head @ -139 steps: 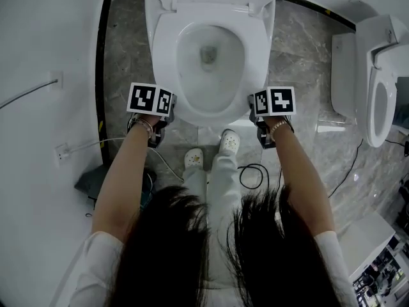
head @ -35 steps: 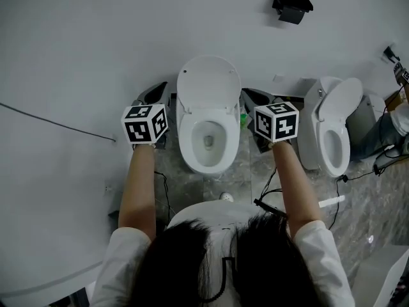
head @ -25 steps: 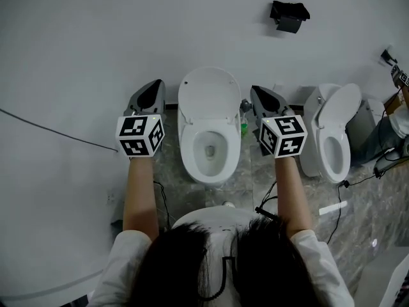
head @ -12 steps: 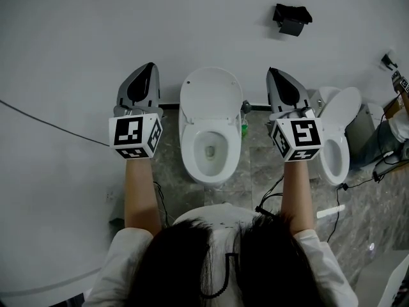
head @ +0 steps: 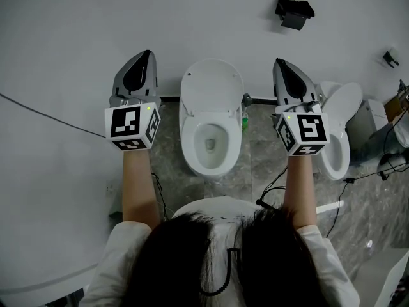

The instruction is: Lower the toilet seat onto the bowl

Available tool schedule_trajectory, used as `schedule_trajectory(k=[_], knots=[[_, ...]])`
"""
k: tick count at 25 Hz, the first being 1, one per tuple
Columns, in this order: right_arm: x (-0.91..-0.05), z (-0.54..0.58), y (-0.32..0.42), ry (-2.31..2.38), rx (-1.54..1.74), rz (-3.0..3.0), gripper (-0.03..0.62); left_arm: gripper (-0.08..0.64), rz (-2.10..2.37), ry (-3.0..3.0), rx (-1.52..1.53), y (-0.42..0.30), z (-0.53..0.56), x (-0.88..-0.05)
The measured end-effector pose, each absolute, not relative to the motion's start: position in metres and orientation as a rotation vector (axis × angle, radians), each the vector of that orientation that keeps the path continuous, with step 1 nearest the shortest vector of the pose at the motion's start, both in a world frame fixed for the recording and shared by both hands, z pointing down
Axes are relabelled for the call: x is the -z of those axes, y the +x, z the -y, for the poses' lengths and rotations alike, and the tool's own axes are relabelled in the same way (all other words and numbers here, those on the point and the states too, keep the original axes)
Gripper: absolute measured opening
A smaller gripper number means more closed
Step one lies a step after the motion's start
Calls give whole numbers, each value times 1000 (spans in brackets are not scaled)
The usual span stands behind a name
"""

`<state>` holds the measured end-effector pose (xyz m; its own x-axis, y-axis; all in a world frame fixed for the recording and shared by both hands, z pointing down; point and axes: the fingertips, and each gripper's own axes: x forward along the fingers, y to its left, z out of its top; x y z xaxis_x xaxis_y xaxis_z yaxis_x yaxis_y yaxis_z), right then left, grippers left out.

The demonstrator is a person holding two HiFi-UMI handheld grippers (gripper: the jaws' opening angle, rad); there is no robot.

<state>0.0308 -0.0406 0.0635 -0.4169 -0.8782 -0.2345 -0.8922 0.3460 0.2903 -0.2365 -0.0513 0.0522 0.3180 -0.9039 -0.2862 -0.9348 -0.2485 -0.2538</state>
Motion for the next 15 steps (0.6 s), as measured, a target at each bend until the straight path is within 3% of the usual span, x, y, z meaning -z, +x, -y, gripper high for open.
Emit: schedule_trajectory(k=[15], knots=[[-63,36,27,-1674,-613,-2541,28,9,-1615,-2220,-98,-236,50,-52]])
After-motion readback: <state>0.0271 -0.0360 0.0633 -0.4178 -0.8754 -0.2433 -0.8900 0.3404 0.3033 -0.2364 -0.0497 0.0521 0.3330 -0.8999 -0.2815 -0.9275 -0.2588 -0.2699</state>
